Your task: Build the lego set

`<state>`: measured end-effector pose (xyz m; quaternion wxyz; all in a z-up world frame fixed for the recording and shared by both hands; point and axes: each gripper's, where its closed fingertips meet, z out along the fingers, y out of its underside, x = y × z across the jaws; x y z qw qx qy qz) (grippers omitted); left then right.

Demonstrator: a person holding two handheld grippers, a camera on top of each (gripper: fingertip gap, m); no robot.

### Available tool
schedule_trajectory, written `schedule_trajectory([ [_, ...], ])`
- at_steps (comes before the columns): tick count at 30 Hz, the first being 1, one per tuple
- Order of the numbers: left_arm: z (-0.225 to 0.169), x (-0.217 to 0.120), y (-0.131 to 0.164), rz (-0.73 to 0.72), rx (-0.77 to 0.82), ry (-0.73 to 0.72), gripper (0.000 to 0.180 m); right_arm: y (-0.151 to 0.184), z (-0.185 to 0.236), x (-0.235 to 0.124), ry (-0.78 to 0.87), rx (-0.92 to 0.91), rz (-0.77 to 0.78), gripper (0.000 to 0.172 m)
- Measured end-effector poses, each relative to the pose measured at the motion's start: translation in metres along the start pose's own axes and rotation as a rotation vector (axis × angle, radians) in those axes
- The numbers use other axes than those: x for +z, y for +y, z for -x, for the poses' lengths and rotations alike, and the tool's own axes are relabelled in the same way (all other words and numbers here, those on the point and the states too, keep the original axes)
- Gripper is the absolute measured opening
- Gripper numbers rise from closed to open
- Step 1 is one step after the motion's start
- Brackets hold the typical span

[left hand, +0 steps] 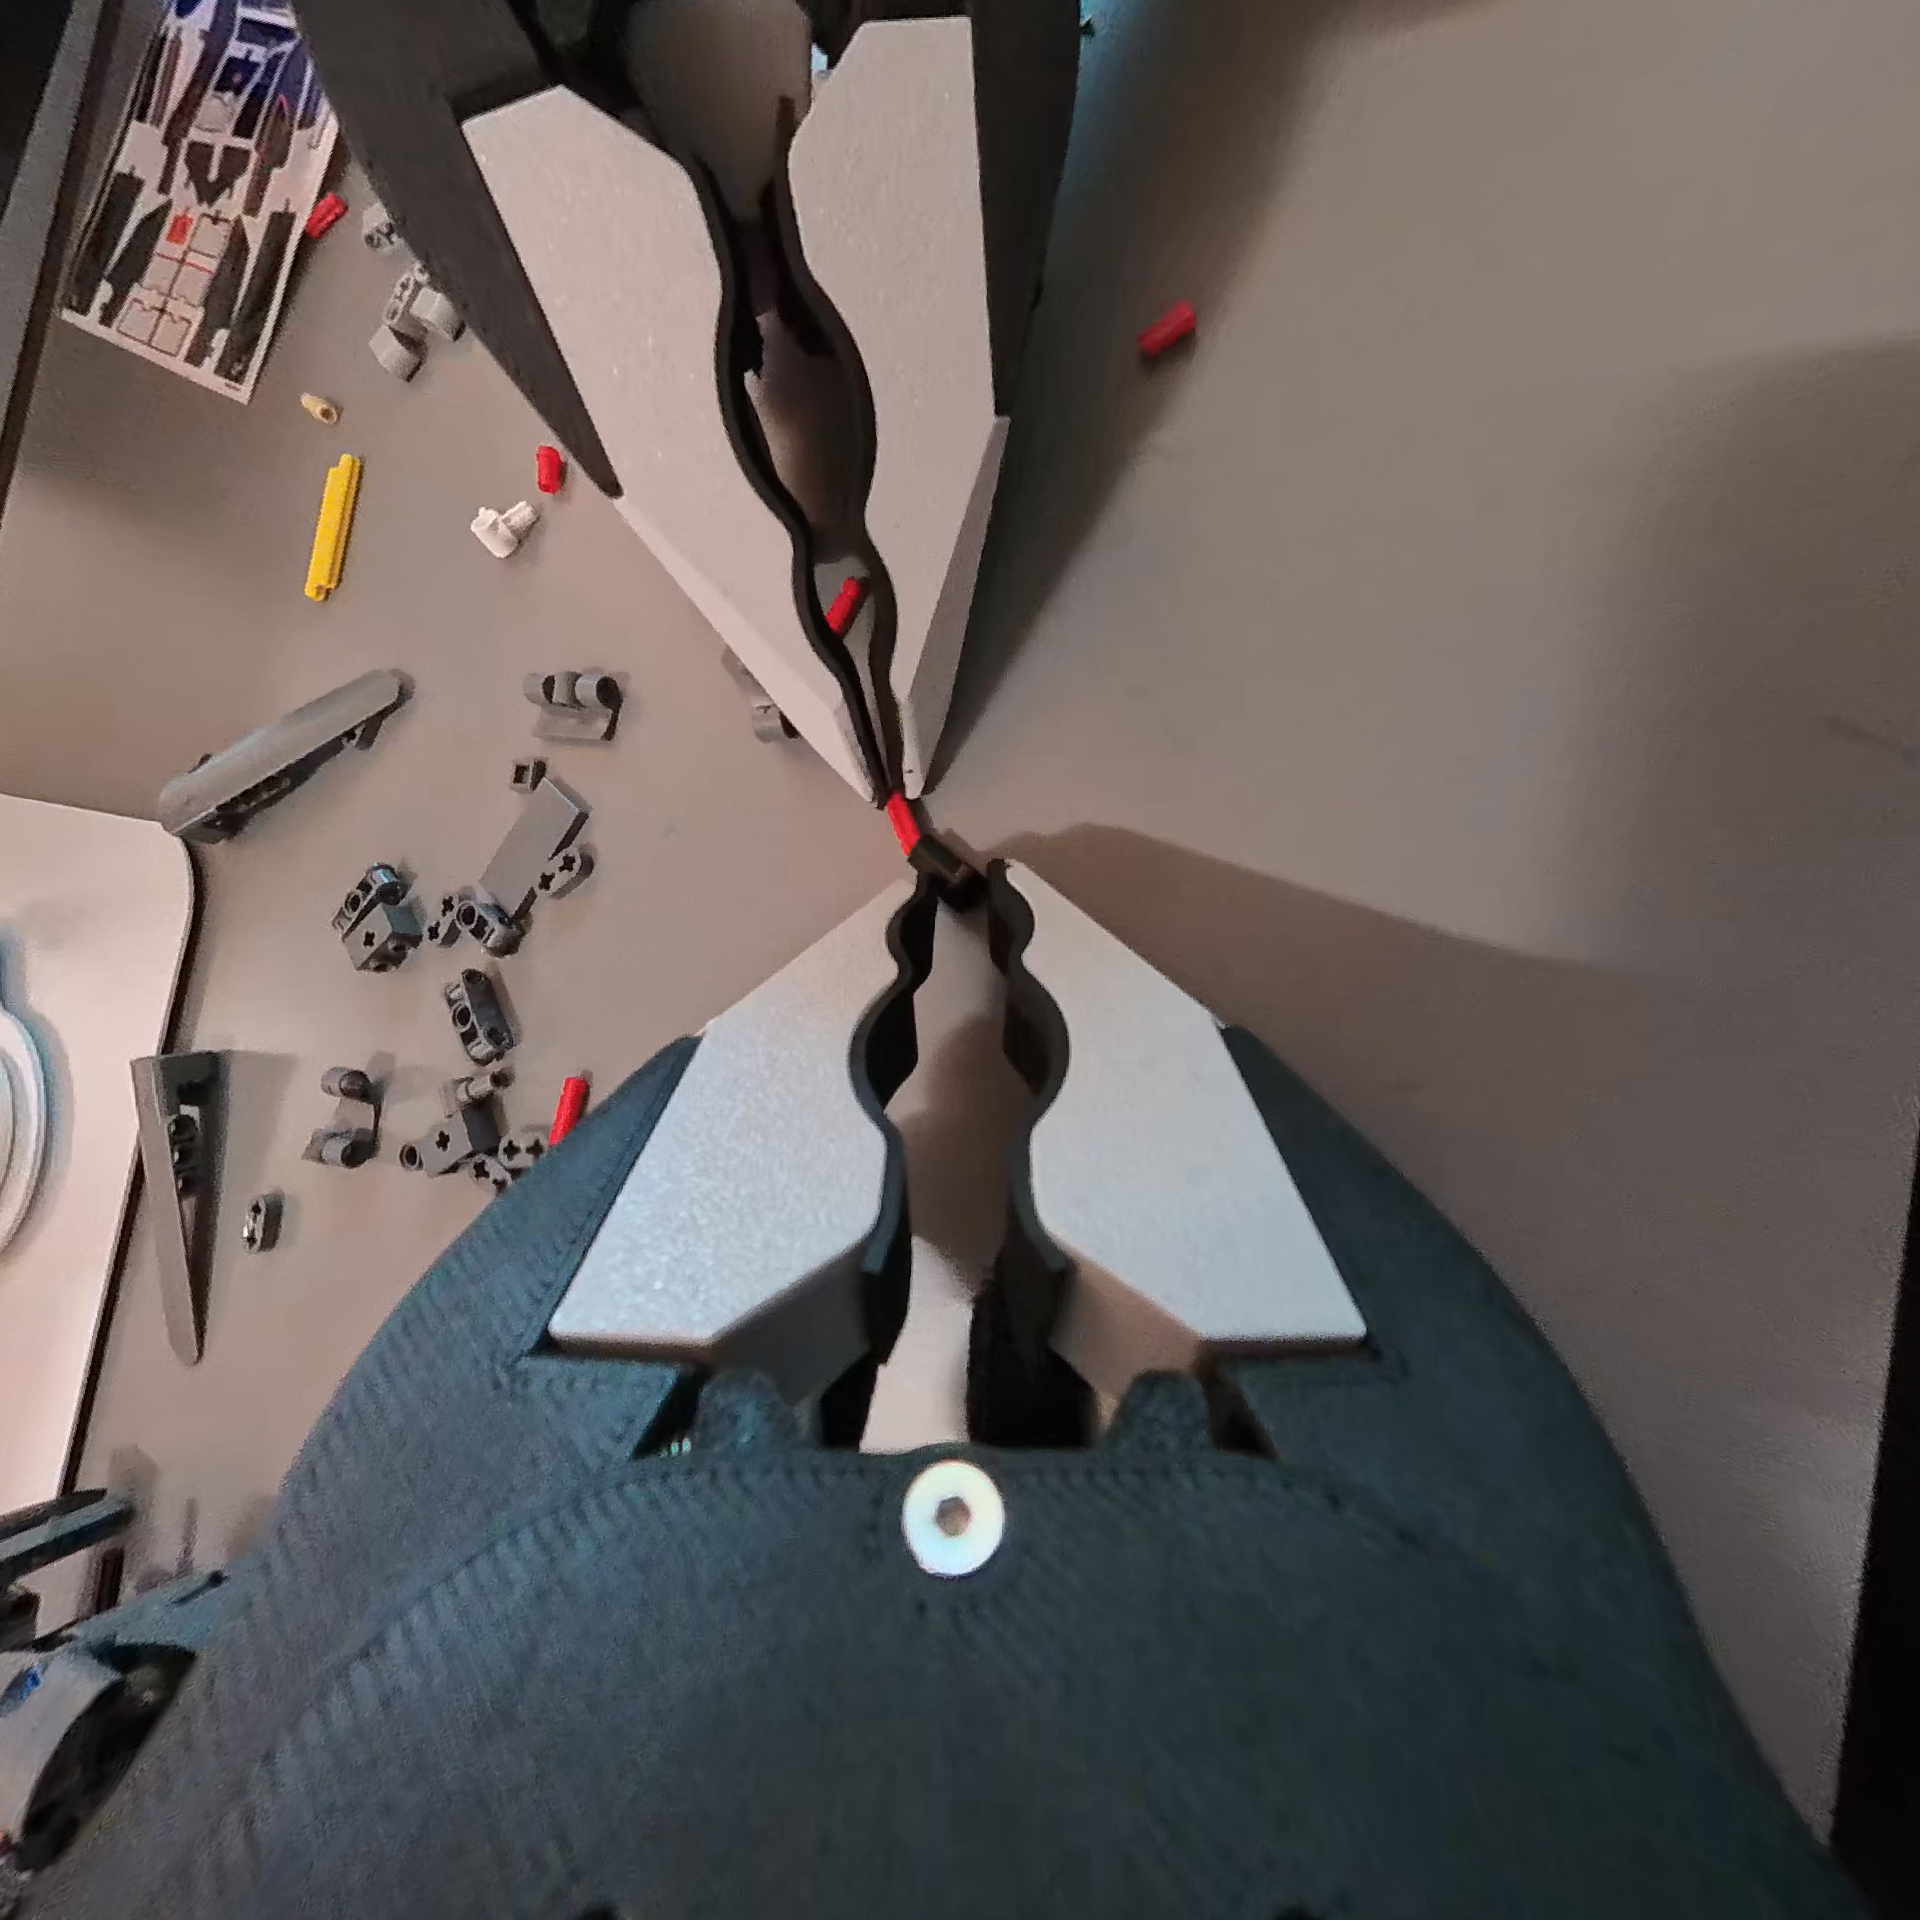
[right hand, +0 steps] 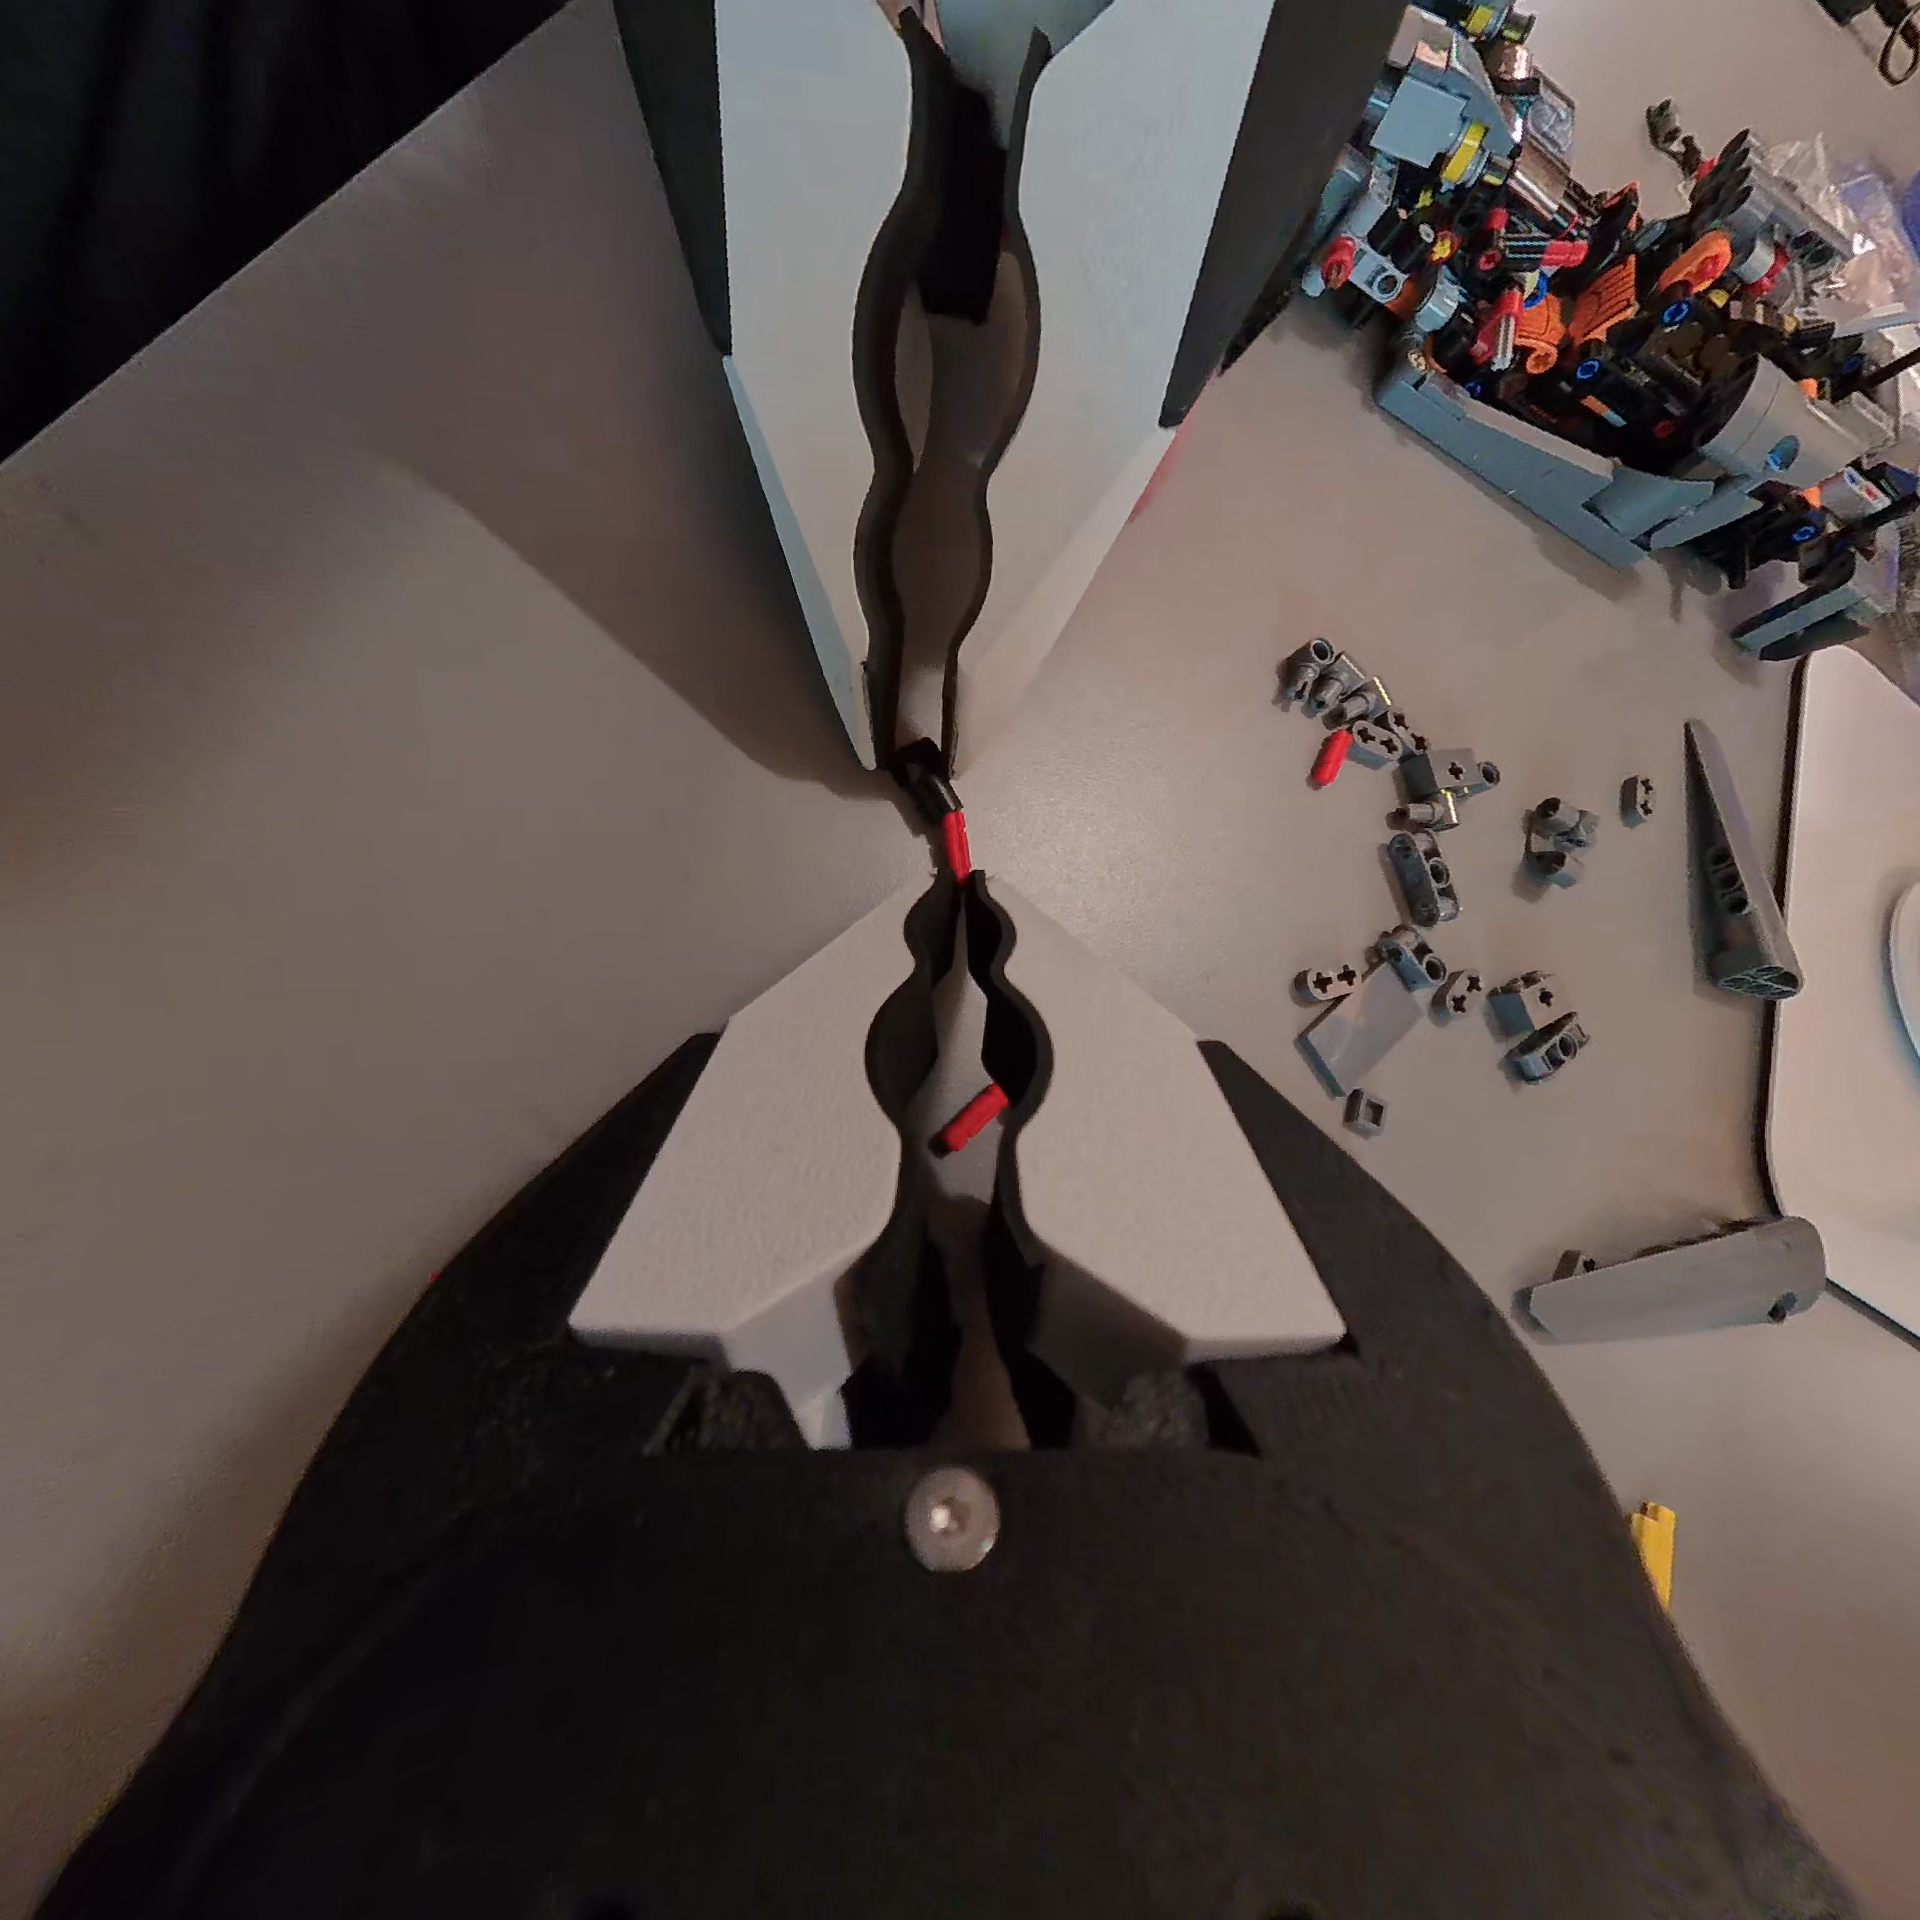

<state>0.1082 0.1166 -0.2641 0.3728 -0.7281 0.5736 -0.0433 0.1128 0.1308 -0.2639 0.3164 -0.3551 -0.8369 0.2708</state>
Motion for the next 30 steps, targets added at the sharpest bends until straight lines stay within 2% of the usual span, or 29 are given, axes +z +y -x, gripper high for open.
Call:
schedule_trajectory([
  [6, 0.0001, -0.0002, 0.0005, -0.008, 0.004, 0.014, 0.008, 0.0001, 0.0001, -0.0001, 0.003, -0.003, 0.002, 0.000],
  [15, 0.0015, -0.0008, 0.0024, -0.013, -0.058, 0.127, 0.008, 0.0002, 0.0000, 0.0000, 0.013, -0.028, 0.008, 0.000],
  [30, 0.0022, -0.0015, 0.0025, 0.055, 0.342, 0.047, 0.008, 0.0003, 0.0001, -0.0004, -0.026, 0.030, 0.007, 0.000],
])
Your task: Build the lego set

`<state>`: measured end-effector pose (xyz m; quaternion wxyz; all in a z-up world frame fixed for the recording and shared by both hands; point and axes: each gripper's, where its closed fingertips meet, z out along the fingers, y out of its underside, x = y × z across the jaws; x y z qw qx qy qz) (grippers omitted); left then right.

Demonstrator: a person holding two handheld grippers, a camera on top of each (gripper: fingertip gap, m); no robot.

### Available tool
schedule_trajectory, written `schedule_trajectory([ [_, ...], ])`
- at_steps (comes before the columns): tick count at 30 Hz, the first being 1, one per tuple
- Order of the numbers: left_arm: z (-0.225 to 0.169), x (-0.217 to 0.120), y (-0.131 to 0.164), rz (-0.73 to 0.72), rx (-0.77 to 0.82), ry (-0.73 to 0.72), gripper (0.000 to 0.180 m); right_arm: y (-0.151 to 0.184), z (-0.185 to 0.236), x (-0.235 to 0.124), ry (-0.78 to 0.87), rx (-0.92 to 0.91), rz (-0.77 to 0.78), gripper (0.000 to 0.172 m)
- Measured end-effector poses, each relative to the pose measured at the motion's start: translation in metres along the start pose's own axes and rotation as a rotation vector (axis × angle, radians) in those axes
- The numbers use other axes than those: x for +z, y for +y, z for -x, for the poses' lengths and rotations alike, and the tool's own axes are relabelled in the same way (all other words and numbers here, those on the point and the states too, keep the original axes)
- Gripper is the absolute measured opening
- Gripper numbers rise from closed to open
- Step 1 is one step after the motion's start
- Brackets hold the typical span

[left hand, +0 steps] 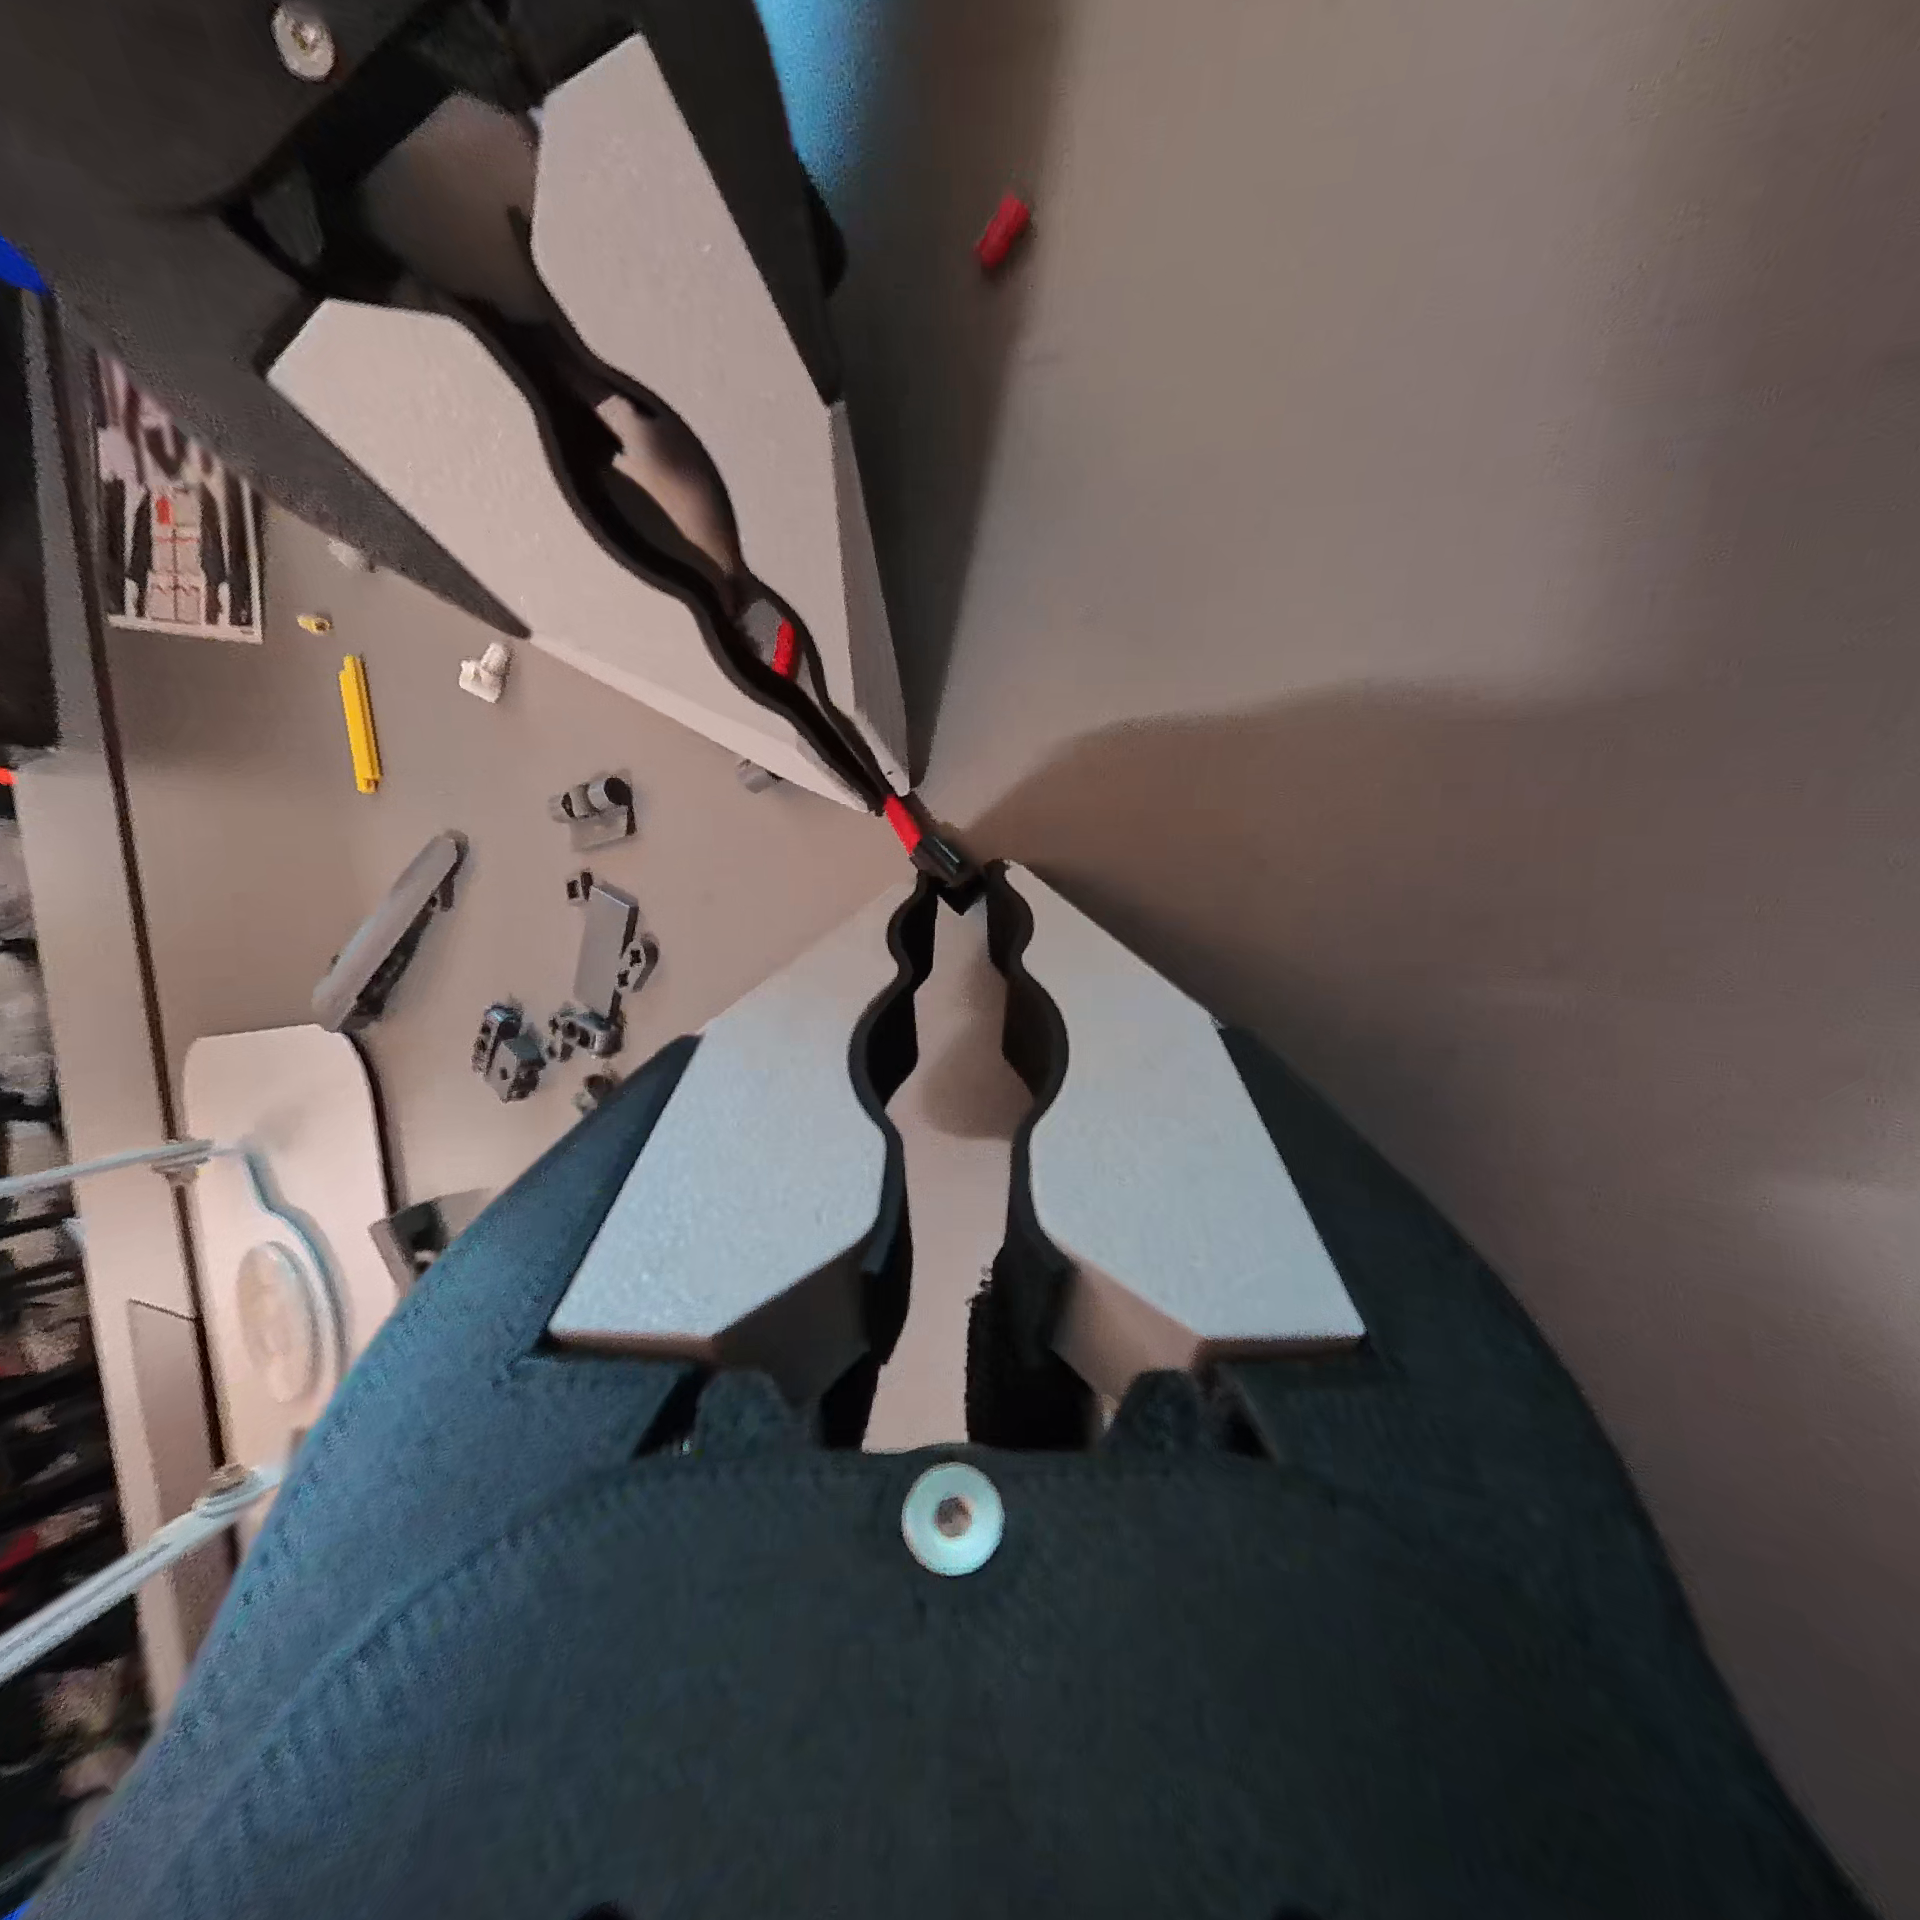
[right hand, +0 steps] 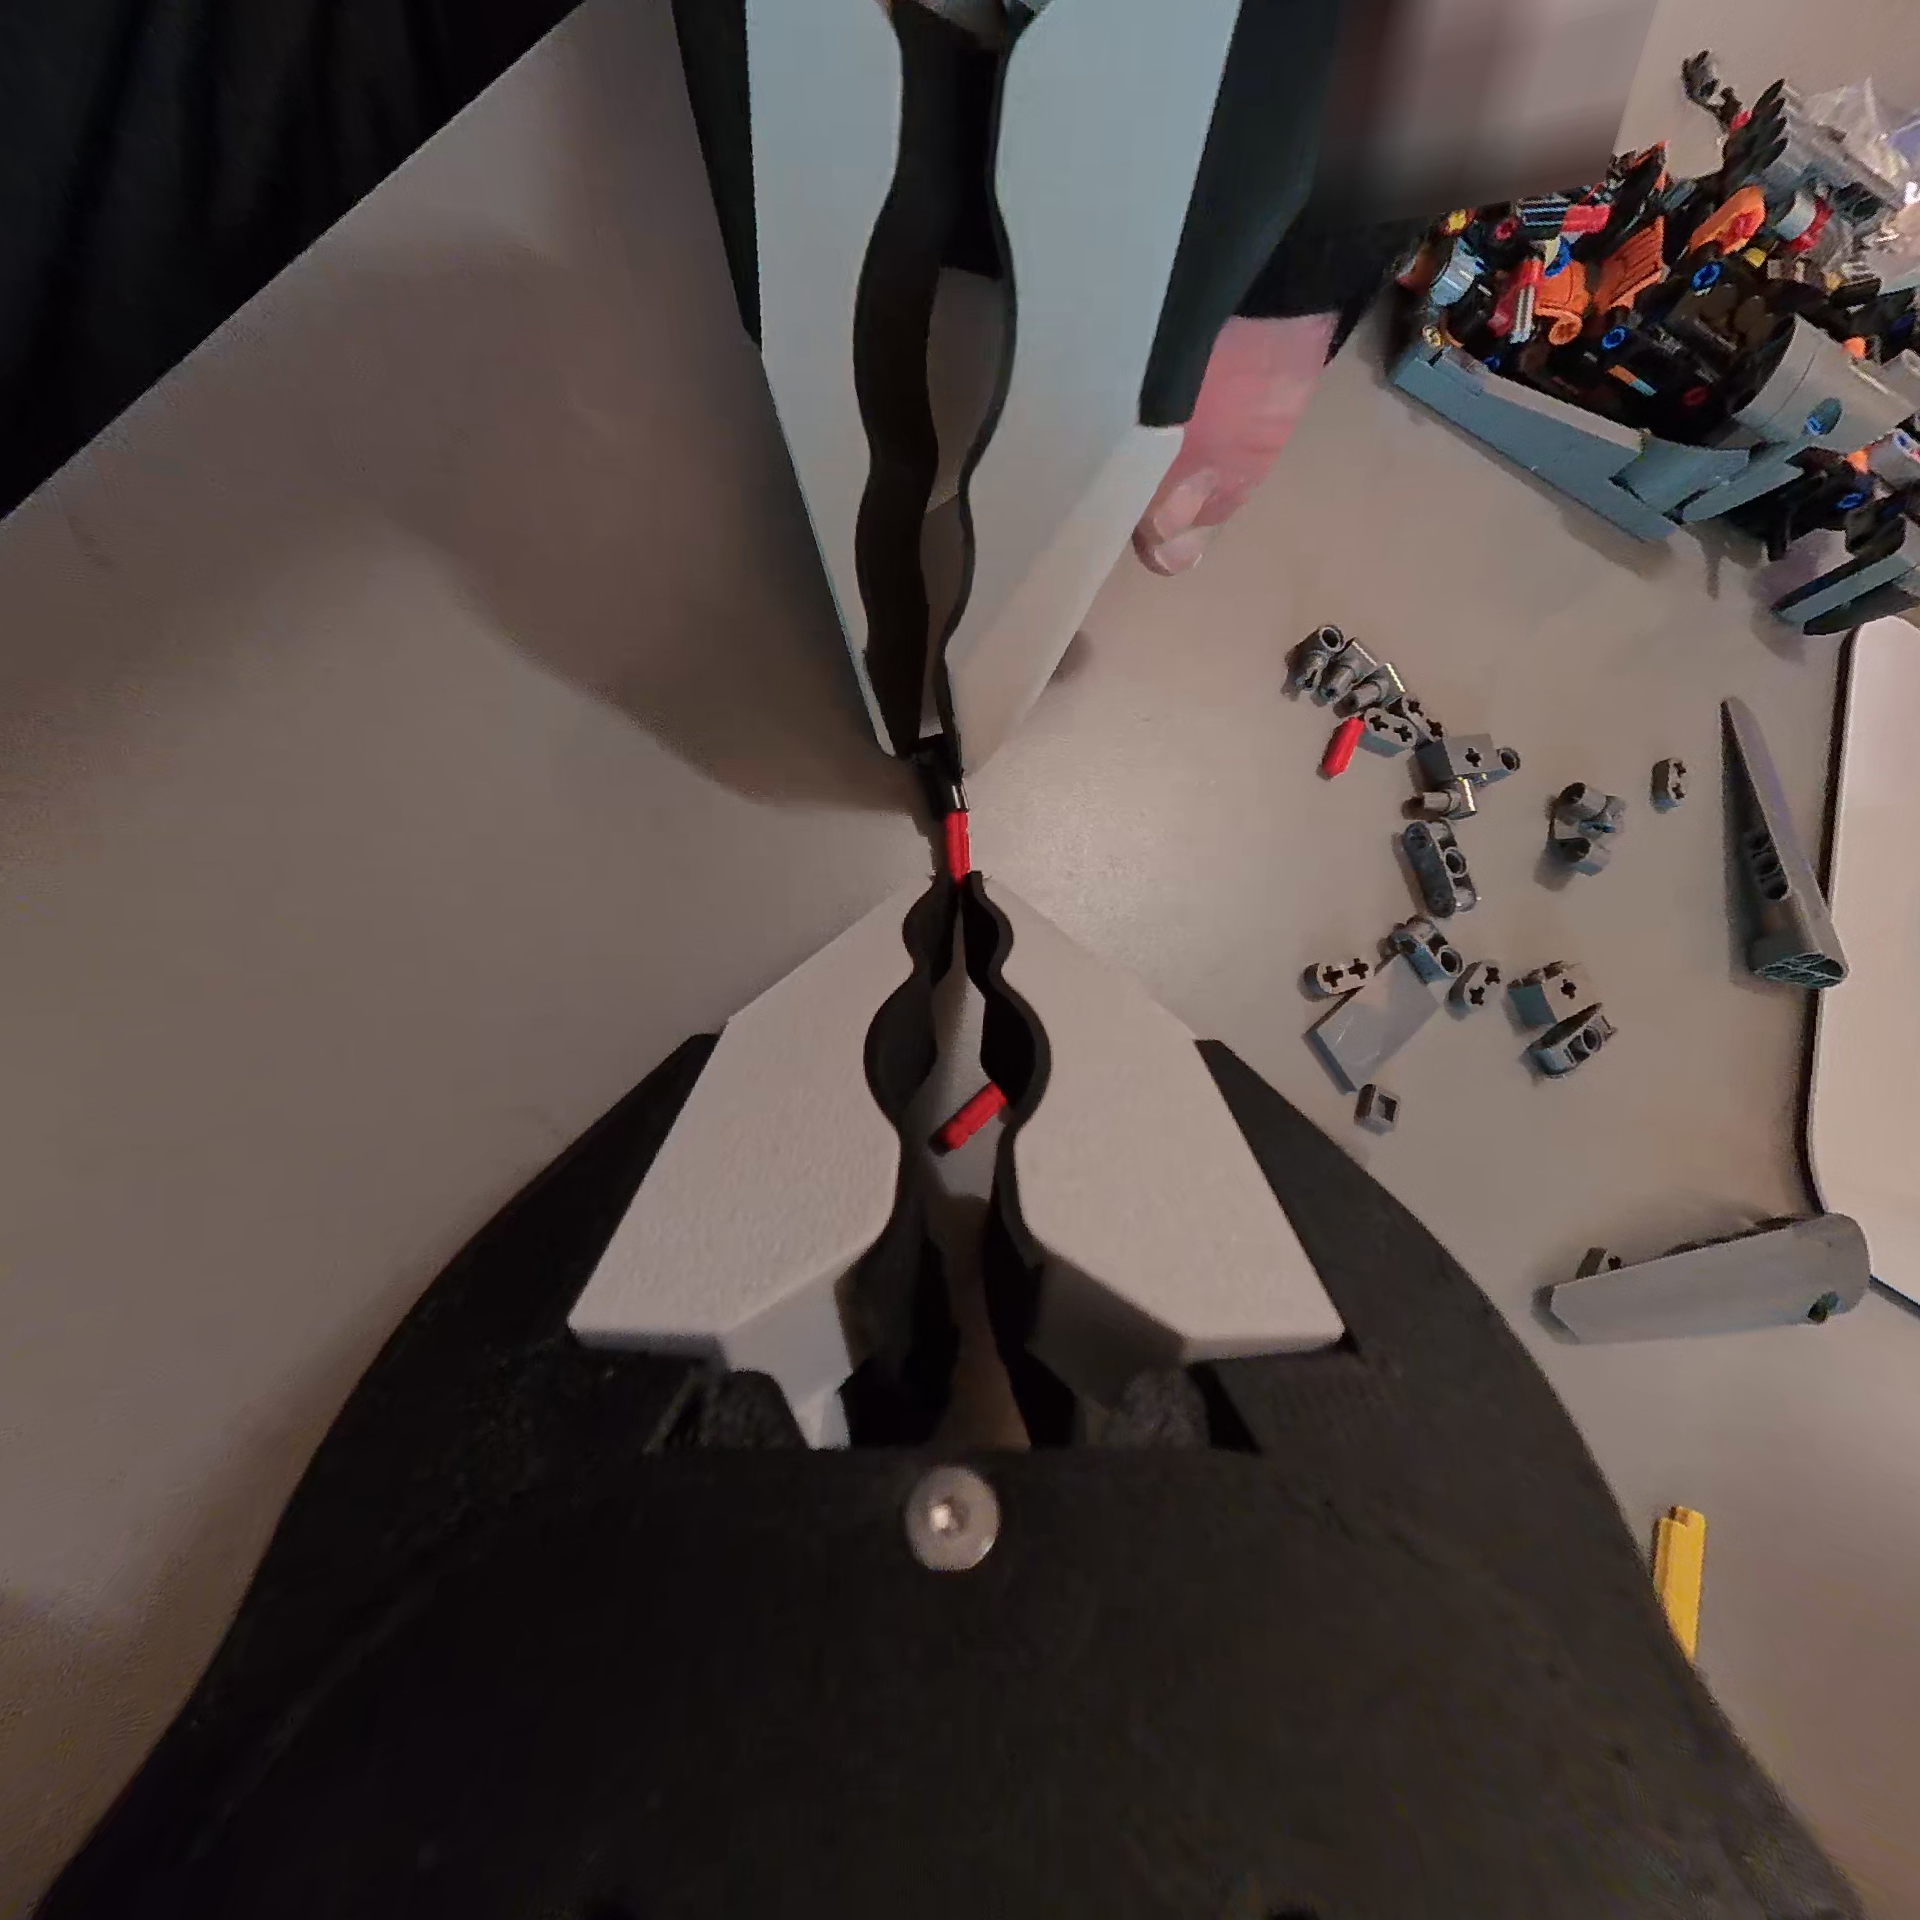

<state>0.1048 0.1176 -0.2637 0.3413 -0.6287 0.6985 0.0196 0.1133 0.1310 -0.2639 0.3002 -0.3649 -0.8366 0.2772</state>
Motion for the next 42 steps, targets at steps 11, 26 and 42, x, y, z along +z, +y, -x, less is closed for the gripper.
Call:
schedule_trajectory([
  [11, 0.0022, 0.0003, -0.0018, 0.070, 0.256, -0.133, 0.008, 0.0009, 0.0025, -0.0018, -0.040, 0.029, 0.015, 0.000],
  [26, 0.0020, 0.0005, -0.0026, 0.141, 0.358, -0.187, 0.008, 0.0005, 0.0029, -0.0014, -0.037, 0.057, 0.042, 0.000],
  [42, 0.0018, 0.0008, -0.0031, 0.268, 0.400, -0.206, 0.007, 0.0014, 0.0045, -0.0021, 0.008, 0.106, 0.165, 0.000],
])
